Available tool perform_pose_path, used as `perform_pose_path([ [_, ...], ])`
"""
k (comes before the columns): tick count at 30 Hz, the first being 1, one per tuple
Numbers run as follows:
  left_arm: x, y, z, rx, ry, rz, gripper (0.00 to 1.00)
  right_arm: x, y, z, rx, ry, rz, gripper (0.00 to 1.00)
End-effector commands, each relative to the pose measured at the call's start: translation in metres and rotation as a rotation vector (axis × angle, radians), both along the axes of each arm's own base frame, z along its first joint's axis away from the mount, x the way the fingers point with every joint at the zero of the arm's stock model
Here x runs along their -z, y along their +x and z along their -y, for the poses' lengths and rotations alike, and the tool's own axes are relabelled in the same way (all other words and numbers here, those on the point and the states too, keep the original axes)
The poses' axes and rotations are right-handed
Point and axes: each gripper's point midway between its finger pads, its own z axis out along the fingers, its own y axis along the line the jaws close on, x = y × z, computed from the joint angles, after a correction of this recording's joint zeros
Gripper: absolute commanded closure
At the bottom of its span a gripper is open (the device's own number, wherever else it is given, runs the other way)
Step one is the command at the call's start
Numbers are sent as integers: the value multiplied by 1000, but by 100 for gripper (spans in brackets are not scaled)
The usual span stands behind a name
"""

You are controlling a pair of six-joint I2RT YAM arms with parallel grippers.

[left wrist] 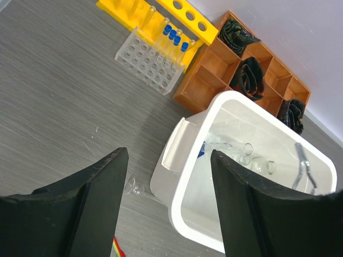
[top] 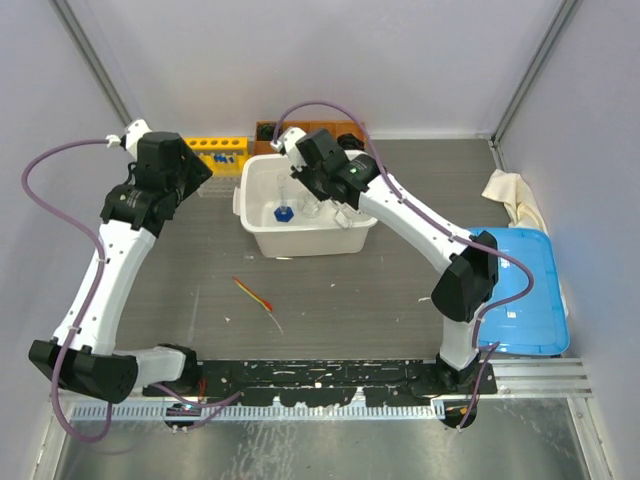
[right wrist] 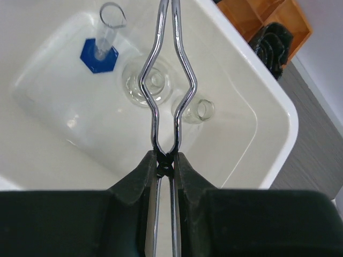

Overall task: Organize the chemistry lab equipment
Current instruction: Pick up the chemistry item at the center of the board.

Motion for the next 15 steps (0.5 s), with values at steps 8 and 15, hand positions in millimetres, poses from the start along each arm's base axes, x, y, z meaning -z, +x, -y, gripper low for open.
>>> perform_pose_path([
  [8,-33,40,-3,1,5,100,35,-53,56,15,-175,140,231,99],
  [15,-22,55,0,6,-12,74,35,-52,60,16,-334,118,292,99],
])
